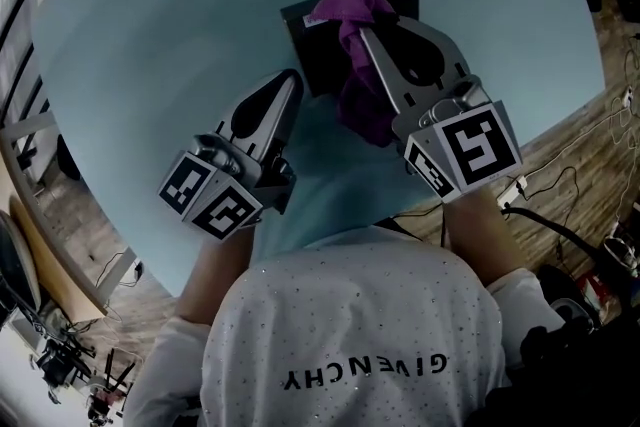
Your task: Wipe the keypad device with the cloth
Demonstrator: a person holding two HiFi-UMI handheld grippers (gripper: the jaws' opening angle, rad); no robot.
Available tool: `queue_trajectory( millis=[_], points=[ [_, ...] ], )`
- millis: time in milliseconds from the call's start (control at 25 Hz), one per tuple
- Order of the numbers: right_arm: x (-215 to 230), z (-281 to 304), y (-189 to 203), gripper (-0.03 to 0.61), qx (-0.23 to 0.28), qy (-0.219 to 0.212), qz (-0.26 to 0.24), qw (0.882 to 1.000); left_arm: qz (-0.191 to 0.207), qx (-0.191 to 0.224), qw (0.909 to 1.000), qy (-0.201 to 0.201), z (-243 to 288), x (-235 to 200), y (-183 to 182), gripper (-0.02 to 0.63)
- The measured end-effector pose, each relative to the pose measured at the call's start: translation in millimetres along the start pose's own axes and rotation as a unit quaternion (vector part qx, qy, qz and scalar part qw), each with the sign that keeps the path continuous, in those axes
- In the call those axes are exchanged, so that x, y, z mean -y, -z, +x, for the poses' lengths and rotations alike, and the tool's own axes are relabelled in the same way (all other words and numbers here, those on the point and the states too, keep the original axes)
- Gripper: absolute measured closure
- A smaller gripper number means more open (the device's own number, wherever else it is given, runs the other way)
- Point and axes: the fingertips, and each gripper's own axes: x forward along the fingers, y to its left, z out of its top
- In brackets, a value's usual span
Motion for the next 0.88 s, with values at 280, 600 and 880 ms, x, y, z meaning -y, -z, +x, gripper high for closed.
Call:
queue_trajectory(
  millis=[280,600,880],
  points=[
    [27,-12,4,0.549,0.008,0.033,0.028,0.999,-0.001,-0.006,1.0000,0.002,10,1,2,0.614],
    [59,-20,10,0.549,0.014,0.071,0.074,0.995,-0.006,-0.003,1.0000,0.000,19,-2,2,0.614],
    [76,-30,19,0.549,0.008,0.104,0.105,0.989,-0.008,0.000,1.0000,-0.002,15,-3,2,0.614]
  ],
)
